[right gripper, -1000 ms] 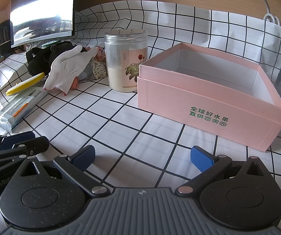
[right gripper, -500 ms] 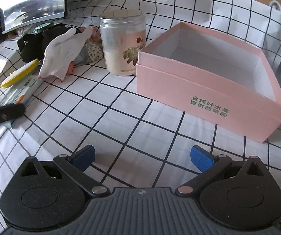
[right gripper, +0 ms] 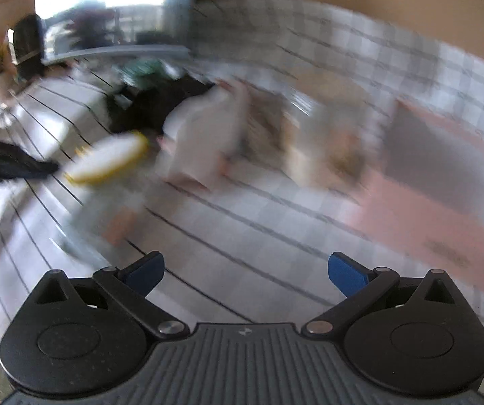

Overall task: Organize soft objects
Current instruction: 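Reach the left gripper to the yellow-rimmed round sponge and grasp its rim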

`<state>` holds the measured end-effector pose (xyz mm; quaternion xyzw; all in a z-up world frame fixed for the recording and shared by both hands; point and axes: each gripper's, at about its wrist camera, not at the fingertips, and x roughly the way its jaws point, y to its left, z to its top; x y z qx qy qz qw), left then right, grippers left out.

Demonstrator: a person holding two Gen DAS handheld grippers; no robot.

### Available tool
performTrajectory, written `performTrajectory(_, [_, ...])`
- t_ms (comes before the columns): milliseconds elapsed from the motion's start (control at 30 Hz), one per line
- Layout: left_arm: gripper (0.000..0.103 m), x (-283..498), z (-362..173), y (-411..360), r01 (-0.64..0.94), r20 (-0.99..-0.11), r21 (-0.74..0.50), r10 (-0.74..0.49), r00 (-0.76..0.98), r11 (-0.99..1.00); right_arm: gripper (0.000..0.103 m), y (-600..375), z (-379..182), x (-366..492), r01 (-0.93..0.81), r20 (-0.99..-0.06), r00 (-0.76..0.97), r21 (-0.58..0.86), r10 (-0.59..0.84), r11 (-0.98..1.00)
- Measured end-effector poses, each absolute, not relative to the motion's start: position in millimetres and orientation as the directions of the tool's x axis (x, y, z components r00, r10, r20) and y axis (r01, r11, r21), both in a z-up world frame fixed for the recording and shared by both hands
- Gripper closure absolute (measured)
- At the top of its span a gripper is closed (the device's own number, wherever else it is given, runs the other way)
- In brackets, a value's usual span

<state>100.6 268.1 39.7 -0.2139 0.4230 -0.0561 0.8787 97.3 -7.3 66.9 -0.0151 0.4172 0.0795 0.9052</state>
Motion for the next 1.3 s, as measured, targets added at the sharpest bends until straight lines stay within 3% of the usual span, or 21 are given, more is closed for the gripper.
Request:
performTrajectory(167, [0.079, 117.3, 13.6, 296.6, -0.13, -0.702, -0.609, -0.456, 0.546, 0.782, 0.003, 62.4, 81.1, 129.6, -0.207, -0.706, 0.7, -0.053, 0.109, 0.977])
performTrajectory(267, [0.079, 124.9, 0.4, 306.3, -0.185, -0.67, -0.693, -0.527, 0.523, 0.697, 0.026, 84.6, 81.8, 151.2, -0.214, -0.688, 0.719, -0.091, 0.094, 0.973])
performTrajectory(333, [0.079, 127.0, -1.4, 307.0, -0.203, -0.662, -0.703, -0.525, 0.535, 0.681, 0.05, 93.8, 79.0, 170.4, -0.208, -0.694, 0.716, -0.1, 0.082, 0.973])
performTrajectory(367, [0.079, 127.0, -0.2, 307.7, -0.204, -0.66, -0.704, -0.52, 0.543, 0.68, 0.052, 98.1, 76.6, 179.8, -0.207, -0.699, 0.712, -0.109, 0.073, 0.972])
performTrajectory(567, [0.079, 121.6, -3.4, 315.4, -0.217, -0.634, -0.723, -0.505, 0.585, 0.656, 0.053, 100.1, 49.9, 200.3, -0.232, -0.758, 0.644, -0.064, 0.104, 0.971])
performTrajectory(633, [0.073, 120.9, -2.6, 315.8, -0.239, -0.648, -0.708, -0.479, 0.592, 0.664, 0.053, 95.9, 44.9, 199.0, -0.229, -0.759, 0.64, -0.046, 0.115, 0.972])
performTrajectory(833, [0.072, 134.5, 0.3, 300.2, -0.21, -0.632, -0.717, -0.492, 0.599, 0.665, 0.053, 92.0, 41.2, 197.9, -0.246, -0.75, 0.645, -0.021, 0.147, 0.969])
performTrajectory(1167, [0.073, 172.1, 0.3, 275.3, -0.202, -0.627, -0.716, -0.488, 0.607, 0.669, 0.053, 87.5, 38.5, 195.3, -0.273, -0.741, 0.65, -0.024, 0.167, 0.962])
performTrajectory(1300, [0.079, 178.2, -0.3, 264.8, -0.172, -0.612, -0.725, -0.509, 0.605, 0.667, 0.053, 88.0, 37.7, 192.0, -0.286, -0.736, 0.656, -0.033, 0.17, 0.958])
